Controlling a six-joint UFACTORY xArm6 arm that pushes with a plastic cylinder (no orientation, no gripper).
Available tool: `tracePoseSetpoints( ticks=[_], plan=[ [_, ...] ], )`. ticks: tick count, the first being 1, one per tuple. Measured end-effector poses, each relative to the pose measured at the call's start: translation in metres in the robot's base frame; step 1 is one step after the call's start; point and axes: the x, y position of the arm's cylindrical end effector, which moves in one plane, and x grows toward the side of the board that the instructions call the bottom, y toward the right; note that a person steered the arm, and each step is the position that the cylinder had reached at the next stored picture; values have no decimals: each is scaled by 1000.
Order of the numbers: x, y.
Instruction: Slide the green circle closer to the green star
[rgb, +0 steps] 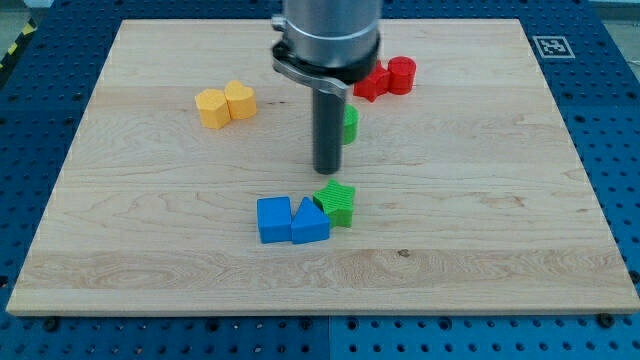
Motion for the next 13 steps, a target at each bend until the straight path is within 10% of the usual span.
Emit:
tracePoseSetpoints(
  ticks=[3, 13],
  plan=[
    [-66, -33],
    [-9, 132]
  ],
)
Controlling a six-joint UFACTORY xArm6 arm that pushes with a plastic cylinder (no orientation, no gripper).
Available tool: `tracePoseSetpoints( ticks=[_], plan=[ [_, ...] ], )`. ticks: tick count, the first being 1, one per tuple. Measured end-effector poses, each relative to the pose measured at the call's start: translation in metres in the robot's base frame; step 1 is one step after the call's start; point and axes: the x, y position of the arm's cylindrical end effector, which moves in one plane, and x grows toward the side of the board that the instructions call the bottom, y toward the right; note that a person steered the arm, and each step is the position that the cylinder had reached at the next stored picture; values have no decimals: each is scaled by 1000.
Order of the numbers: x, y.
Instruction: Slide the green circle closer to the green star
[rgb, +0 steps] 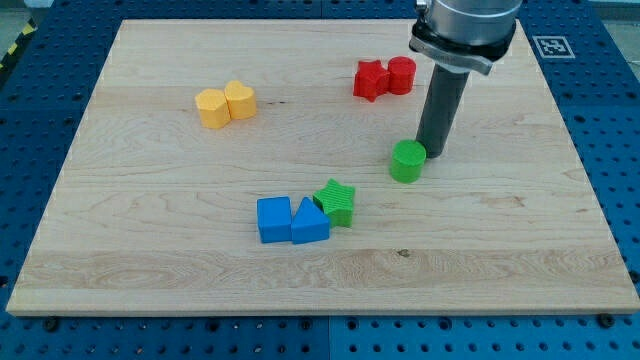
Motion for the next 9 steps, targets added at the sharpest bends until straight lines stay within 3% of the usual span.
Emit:
tracePoseSetpoints(
  ticks=[3, 5, 8, 9],
  plan=[
    [1, -11],
    [24, -11],
    [3, -43],
    [19, -43]
  ],
)
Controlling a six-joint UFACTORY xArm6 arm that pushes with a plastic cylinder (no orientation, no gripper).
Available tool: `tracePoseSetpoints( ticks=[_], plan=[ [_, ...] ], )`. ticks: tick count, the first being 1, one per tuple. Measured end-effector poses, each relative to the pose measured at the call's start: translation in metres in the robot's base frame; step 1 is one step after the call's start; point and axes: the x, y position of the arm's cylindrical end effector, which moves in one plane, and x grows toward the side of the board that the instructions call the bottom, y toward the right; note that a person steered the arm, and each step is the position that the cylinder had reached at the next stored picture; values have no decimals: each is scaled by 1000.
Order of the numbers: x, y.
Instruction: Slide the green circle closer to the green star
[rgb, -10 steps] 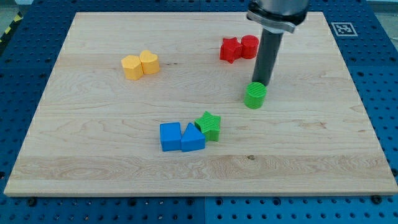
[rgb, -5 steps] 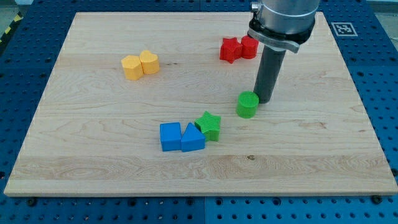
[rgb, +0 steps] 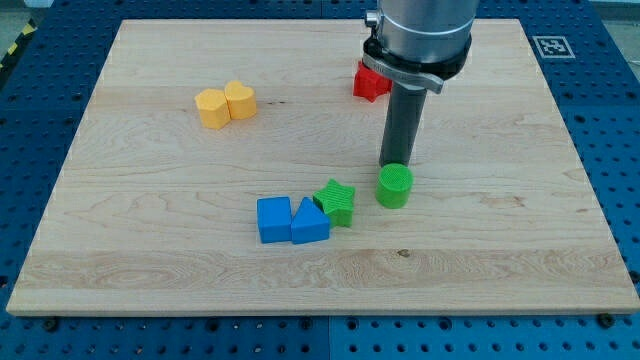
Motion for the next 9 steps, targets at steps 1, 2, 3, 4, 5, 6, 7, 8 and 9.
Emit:
tracePoseSetpoints(
  ticks=[1, 2, 3, 4, 5, 6, 7, 8, 9],
  plan=[
    [3, 0],
    [17, 0],
    [17, 11],
    [17, 55],
    [29, 58],
    [34, 37],
    [34, 16],
    [34, -5],
    [34, -19]
  ],
)
